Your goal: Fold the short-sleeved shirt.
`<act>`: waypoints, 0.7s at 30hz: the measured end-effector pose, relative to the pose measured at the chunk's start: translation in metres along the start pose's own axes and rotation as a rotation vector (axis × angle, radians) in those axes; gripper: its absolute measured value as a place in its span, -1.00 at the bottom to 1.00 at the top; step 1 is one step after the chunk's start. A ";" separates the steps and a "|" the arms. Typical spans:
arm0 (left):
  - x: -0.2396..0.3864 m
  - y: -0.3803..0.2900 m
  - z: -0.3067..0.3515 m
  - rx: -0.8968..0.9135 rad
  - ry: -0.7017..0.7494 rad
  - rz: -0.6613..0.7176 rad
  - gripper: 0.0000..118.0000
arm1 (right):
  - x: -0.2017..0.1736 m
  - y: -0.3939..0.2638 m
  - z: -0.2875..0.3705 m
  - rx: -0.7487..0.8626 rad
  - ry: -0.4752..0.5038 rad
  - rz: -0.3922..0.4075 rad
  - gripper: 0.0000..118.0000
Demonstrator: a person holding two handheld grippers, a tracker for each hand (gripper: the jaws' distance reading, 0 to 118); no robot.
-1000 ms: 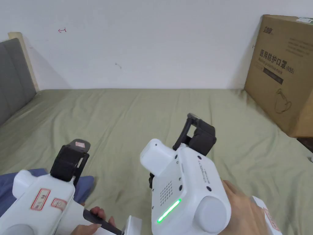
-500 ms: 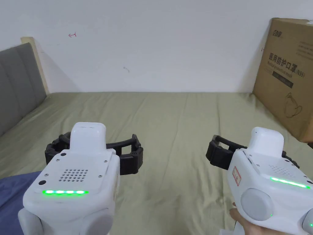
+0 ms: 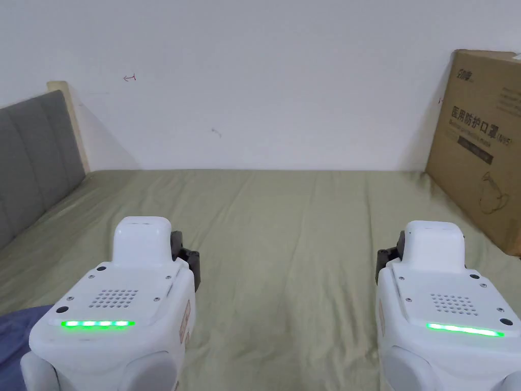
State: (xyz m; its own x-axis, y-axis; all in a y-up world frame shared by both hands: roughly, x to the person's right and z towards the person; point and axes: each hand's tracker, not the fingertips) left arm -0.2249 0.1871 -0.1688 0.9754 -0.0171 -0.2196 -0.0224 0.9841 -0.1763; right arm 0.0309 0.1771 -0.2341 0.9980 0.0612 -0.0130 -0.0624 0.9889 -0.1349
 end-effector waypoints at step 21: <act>-0.127 0.002 0.069 -0.052 0.376 0.074 -1.00 | -0.149 0.017 0.014 -0.045 0.585 0.046 -1.00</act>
State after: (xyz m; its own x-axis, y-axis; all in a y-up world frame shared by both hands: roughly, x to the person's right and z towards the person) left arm -0.3335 0.2037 -0.0747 0.8224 -0.0194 -0.5685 -0.1102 0.9751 -0.1926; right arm -0.1193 0.1865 -0.2204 0.8266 0.0067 -0.5628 -0.1186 0.9796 -0.1625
